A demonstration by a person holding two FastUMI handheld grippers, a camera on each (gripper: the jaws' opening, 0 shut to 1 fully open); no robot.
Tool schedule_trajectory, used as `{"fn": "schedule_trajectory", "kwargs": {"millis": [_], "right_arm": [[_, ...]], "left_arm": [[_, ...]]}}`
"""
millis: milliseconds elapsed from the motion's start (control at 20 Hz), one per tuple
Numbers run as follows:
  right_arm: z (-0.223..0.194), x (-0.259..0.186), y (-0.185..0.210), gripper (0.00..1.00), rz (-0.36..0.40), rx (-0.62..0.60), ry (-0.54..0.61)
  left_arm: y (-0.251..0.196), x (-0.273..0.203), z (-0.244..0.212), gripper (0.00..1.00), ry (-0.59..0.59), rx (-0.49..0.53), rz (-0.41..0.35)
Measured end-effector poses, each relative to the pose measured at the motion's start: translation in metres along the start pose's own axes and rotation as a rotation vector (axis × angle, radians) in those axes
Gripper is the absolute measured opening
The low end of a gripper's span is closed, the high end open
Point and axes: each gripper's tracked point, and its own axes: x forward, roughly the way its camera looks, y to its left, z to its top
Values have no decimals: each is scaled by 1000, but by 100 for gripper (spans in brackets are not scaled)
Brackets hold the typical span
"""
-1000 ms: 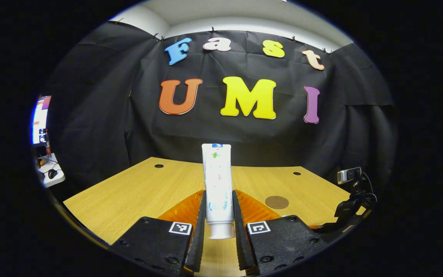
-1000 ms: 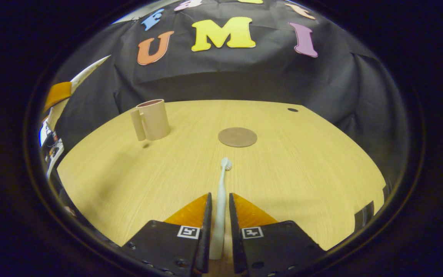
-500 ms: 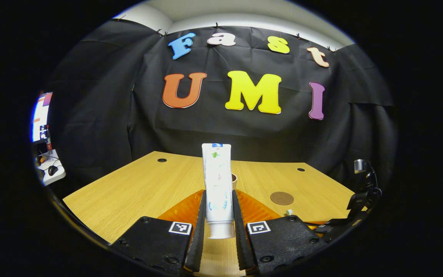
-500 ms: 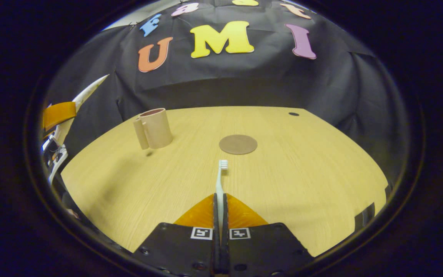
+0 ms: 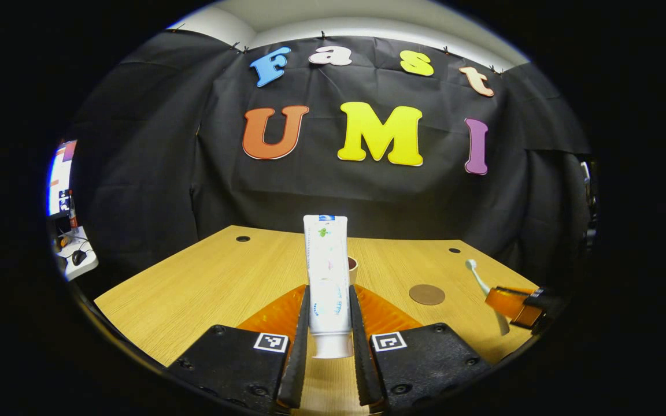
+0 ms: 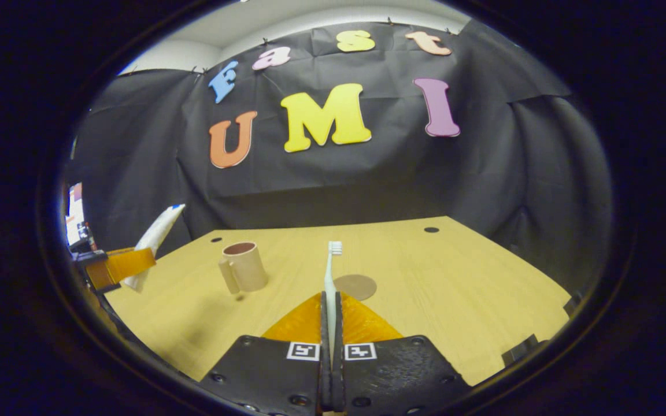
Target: Put the toothbrush and toothpaste on the desktop into the cup, then pick up the cup and place it on the coaster on the desktop.
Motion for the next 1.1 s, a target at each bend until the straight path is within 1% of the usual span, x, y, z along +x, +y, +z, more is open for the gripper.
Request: {"fn": "schedule_trajectory", "kwargs": {"millis": [150,300,550,850,1000,1100], "right_arm": [[32,-11,-4,1,-31,-46,-119],[46,-22,-1,1,-49,-100,-186],[48,-26,6,1,-39,-116,-196],[43,-25,7,1,-36,-112,-180],[39,-26,13,1,-25,-115,-179],[35,-28,16,1,-18,-124,-181]], "left_arm": [[0,1,-6,39,12,15,3],[-2,1,-11,39,22,8,-1],[1,-1,-11,39,9,34,14],[0,1,-13,39,11,31,9],[1,8,-15,39,20,9,2],[4,18,-10,39,11,16,11]]}}
